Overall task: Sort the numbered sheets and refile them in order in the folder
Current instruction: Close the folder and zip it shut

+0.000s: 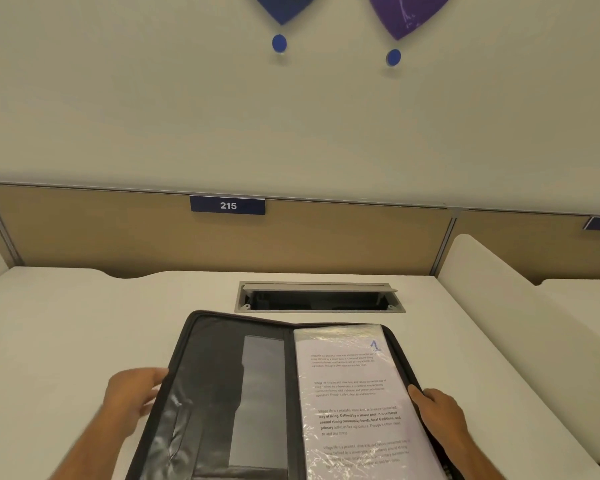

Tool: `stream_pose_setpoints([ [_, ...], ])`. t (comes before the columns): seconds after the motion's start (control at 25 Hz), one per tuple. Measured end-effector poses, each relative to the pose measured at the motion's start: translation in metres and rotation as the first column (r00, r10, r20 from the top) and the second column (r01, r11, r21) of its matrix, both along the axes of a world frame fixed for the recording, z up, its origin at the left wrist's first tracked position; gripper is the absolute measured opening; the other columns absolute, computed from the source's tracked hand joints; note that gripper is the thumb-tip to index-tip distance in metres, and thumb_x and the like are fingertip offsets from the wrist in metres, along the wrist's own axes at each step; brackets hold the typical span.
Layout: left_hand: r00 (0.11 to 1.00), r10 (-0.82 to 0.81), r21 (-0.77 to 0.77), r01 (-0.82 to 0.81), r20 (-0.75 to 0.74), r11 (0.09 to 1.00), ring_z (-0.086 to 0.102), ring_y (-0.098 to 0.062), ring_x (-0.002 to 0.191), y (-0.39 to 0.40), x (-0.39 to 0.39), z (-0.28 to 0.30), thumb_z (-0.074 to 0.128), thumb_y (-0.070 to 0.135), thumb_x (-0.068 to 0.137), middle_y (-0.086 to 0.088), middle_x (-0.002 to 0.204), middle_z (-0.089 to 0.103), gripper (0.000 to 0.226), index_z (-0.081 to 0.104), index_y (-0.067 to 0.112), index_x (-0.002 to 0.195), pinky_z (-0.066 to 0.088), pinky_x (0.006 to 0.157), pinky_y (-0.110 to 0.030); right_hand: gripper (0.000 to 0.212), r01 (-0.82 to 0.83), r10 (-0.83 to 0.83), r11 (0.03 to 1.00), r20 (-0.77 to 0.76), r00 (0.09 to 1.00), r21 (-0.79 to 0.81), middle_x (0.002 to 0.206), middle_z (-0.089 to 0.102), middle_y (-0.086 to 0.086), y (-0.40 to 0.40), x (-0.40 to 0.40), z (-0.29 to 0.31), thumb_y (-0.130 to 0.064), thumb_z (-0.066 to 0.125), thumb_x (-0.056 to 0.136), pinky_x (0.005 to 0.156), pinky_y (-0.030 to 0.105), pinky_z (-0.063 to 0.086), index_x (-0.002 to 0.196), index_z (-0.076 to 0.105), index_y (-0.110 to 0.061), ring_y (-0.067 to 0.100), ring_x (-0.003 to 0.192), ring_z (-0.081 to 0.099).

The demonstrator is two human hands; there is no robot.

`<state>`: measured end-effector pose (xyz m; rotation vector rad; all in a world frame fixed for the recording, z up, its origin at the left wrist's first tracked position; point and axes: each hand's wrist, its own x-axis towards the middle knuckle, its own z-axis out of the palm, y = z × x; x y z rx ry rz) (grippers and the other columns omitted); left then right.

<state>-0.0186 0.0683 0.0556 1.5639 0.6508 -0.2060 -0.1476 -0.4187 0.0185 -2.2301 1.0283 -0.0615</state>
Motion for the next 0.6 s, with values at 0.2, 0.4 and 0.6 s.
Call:
stream_pose_setpoints([
  [0.2, 0.960, -0.155, -0.070, 0.175, 0.233, 0.982, 0.061, -0.025, 0.069, -0.022, 0.007, 0.074, 0.073, 0.007, 0.085, -0.017, 0.086, 0.072, 0.021, 0.069, -0.005, 0.103, 0.049, 0.062, -0.031, 0.050, 0.016, -0.019, 0.993, 0.019, 1.000, 0.116, 0.086, 0.068, 0.010, 0.008, 0.000, 0.007, -0.046, 0.052, 0.100, 0.077, 0.035, 0.047, 0.097, 0.070, 0.001, 0.022, 0.076, 0.058],
  [0.4, 0.859, -0.293, -0.142, 0.381, 0.420, 0.914, 0.062, -0.027, 0.073, -0.101, -0.006, 0.127, 0.076, 0.016, 0.086, -0.014, 0.088, 0.073, 0.022, 0.070, 0.006, 0.104, 0.051, 0.064, -0.032, 0.057, 0.041, -0.050, 0.973, 0.034, 0.998, 0.228, 0.101, 0.066, 0.019, 0.022, 0.003, 0.024, -0.043, 0.048, 0.103, 0.090, 0.039, 0.047, 0.118, 0.061, 0.010, 0.028, 0.086, 0.057],
  [0.6, 0.742, -0.418, -0.035, 0.509, 0.524, 0.860, 0.061, -0.011, 0.063, -0.186, -0.030, 0.121, 0.074, 0.029, 0.089, 0.001, 0.091, 0.074, 0.020, 0.073, 0.023, 0.108, 0.052, 0.058, -0.025, 0.057, 0.061, -0.077, 0.917, 0.026, 0.997, 0.394, 0.107, 0.061, 0.014, 0.028, 0.006, 0.045, -0.054, 0.045, 0.100, 0.101, 0.045, 0.044, 0.118, 0.062, -0.003, 0.029, 0.097, 0.055],
])
